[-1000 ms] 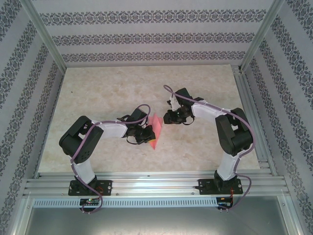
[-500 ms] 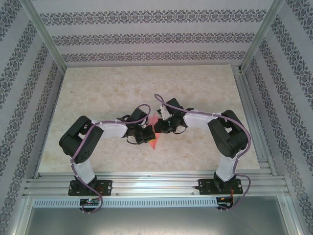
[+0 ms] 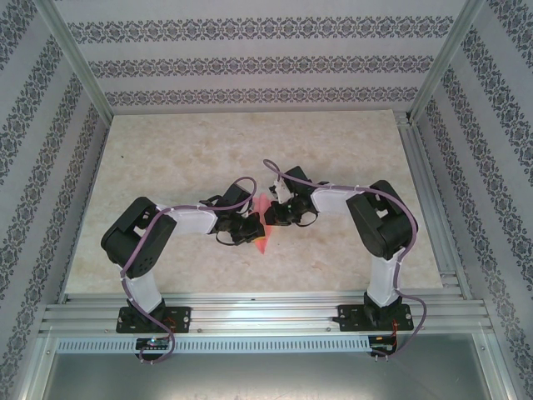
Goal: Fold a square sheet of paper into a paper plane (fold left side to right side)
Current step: Fourth fold the wing at the center of the table.
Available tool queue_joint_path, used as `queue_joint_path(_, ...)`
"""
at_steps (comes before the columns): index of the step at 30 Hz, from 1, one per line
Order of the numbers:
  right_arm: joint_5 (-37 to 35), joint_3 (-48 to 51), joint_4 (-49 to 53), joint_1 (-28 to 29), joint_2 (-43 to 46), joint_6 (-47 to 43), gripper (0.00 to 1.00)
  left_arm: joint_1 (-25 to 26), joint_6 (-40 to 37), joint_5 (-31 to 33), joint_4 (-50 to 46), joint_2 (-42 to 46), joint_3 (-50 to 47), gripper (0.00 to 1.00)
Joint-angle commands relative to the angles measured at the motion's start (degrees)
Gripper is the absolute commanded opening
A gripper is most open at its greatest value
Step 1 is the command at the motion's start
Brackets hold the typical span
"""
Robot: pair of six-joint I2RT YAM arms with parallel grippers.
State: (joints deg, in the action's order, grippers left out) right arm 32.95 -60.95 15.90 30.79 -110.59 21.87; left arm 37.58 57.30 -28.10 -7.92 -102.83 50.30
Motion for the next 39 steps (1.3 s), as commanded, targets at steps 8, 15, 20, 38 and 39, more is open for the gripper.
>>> queue_joint_path(8,-2.34,-1.35,0.12,-4.21,6.26,-0.76,0.14,0.52,-0.83,3.86,-6.47,-3.38,-1.43,0.0)
queue_joint_path(15,-0.91,3.21,-4.92,-0.33,11.34,8.02,0.13,0.47,-1.37,4.18,-7.5,-3.35,-0.95,0.0)
queue_joint_path(20,-1.06,3.9,-9.71,1.43,7.7,12.06,0.11,0.48,-1.11,4.18,-6.67,-3.48,-1.21,0.0)
queue_joint_path(38,-3.1,-0.8,-11.25,2.17,-3.99,10.27,0.1,0.47,-1.66,4.1,-7.19,-5.14,-0.8,0.0)
queue_joint_path(39,-3.39,-1.24,-11.29,2.02,-4.31,9.98,0.1,0.52,-1.68,4.08,-7.24,-5.19,-0.88,0.0)
